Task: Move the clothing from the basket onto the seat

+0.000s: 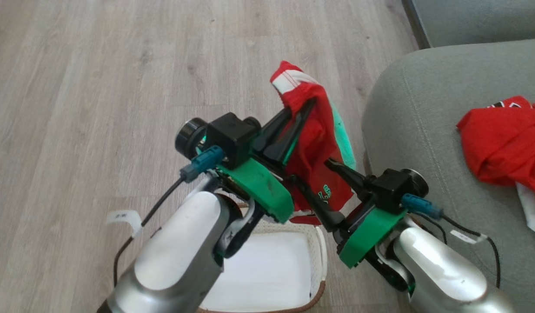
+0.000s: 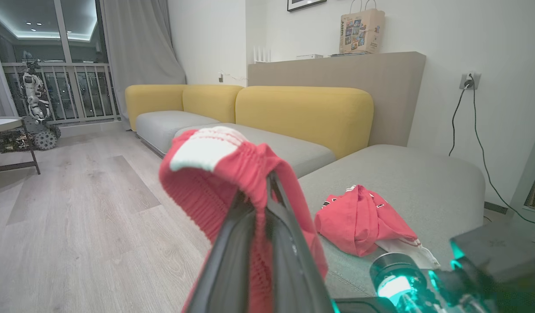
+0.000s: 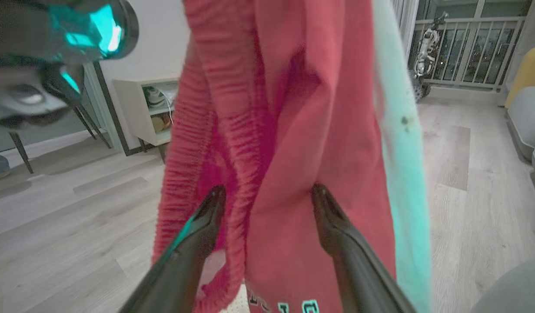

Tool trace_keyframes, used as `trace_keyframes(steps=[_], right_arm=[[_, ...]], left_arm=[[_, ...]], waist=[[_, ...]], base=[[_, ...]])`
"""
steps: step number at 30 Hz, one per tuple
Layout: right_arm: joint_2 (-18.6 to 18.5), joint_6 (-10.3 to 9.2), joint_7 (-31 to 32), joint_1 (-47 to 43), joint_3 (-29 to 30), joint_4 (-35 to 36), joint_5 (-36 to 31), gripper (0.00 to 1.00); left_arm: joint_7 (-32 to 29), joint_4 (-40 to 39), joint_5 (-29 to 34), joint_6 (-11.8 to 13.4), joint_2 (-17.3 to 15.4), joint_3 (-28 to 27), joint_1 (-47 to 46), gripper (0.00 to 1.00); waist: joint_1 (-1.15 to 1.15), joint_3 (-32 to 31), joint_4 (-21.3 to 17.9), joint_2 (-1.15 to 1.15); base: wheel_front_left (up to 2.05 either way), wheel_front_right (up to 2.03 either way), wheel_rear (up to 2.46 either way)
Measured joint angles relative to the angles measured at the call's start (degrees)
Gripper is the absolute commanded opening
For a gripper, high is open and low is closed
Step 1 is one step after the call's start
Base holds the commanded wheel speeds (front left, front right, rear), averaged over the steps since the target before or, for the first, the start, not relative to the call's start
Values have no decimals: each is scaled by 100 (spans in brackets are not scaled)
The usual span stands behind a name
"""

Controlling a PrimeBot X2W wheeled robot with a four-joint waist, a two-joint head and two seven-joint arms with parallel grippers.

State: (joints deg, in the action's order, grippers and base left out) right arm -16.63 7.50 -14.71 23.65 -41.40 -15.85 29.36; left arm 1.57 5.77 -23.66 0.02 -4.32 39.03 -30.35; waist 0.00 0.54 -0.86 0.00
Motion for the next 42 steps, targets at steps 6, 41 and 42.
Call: trace_keyframes(steps=[6,41,42], right_arm=[[52,0,0,219,-54,-582,-9,100],[-69,2,1,-272,2325,579,-525,0],[-93,1,0,-311,2423,627,-530,0]], left_arm=[[-47,-129,-54,52,52,159,0,0],[129,33,-420,215,-137,333,727,100],[162,45,-449,167,-98,377,740,100]], waist=[[0,45,162,0],[0,70,-339,0],[0,71,-385,0]], base=[[0,0,0],[0,0,0],[0,0,0]])
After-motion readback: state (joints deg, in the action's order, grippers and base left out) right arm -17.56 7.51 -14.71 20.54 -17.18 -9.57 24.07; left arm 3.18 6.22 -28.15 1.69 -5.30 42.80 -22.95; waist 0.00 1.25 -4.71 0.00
